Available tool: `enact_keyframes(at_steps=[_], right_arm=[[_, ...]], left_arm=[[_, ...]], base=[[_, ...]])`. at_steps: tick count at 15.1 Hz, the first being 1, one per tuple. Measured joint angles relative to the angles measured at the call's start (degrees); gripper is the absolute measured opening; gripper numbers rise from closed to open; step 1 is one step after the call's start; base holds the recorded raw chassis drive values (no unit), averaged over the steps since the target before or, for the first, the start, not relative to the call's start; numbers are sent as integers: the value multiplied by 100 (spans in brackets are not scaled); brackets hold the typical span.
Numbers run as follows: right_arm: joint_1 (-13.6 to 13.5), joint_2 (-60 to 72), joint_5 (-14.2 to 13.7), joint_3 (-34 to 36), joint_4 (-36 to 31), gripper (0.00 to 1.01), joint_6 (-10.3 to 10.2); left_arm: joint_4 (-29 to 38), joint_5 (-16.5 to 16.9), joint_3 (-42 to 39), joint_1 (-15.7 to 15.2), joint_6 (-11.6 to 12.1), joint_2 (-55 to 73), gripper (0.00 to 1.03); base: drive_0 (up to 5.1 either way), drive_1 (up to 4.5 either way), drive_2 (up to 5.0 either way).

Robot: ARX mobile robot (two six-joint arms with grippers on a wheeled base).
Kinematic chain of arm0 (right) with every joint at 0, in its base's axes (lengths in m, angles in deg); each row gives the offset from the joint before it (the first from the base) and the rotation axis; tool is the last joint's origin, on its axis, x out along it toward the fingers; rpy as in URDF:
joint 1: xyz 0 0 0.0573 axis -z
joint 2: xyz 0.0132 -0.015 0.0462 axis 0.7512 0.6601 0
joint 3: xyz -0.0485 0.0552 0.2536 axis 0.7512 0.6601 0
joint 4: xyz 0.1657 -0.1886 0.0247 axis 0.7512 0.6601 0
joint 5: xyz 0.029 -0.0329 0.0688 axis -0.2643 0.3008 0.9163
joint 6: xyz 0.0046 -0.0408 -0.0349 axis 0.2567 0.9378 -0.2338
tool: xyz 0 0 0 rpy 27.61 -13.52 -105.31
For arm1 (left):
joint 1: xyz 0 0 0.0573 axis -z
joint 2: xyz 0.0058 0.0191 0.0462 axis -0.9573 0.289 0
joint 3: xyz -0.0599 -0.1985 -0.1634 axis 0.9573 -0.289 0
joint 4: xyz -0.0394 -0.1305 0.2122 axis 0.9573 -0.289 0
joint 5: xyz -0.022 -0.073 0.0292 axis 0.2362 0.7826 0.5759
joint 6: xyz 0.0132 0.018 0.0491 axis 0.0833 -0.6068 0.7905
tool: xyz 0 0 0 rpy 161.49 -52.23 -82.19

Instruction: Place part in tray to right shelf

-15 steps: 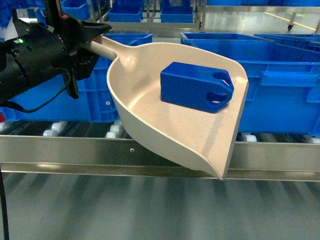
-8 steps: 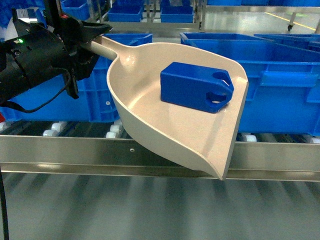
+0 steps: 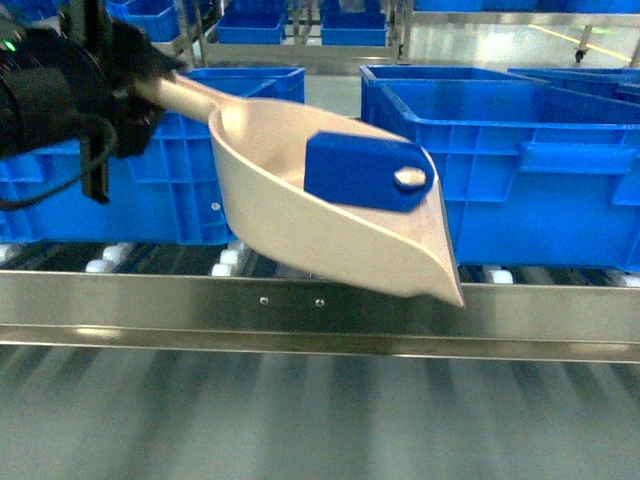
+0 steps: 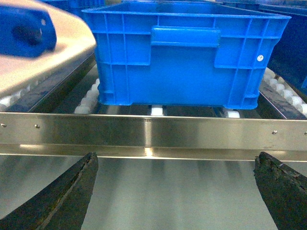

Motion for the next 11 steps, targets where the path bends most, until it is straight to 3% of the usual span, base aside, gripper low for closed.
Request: enact_keyframes(at_steps=[3, 4, 6, 8, 9, 11], right_arm=[[-2, 0, 0, 0, 2, 98, 0], [-2, 0, 2, 0, 4, 98, 0], [-2, 0, 0, 0, 2, 98, 0], [-2, 0, 2, 0, 4, 98, 0], [-2, 0, 0, 0, 2, 98, 0], [-2, 0, 2, 0, 4, 98, 0]], left_arm=[[192, 258, -662, -223, 190, -734, 14], [39, 96, -1008, -796, 382, -1617, 14], [57, -192, -595, -1165, 356, -1926, 14], [-385, -267, -85, -1482, 490, -1773, 14], [-719, -463, 278, -1650, 608, -1534, 14], [-1512, -1390, 1088, -2031, 664, -1016, 14]], base=[[11, 392, -371], [11, 392, -371], [11, 392, -371], [11, 392, -371], [11, 392, -371], [11, 392, -371]])
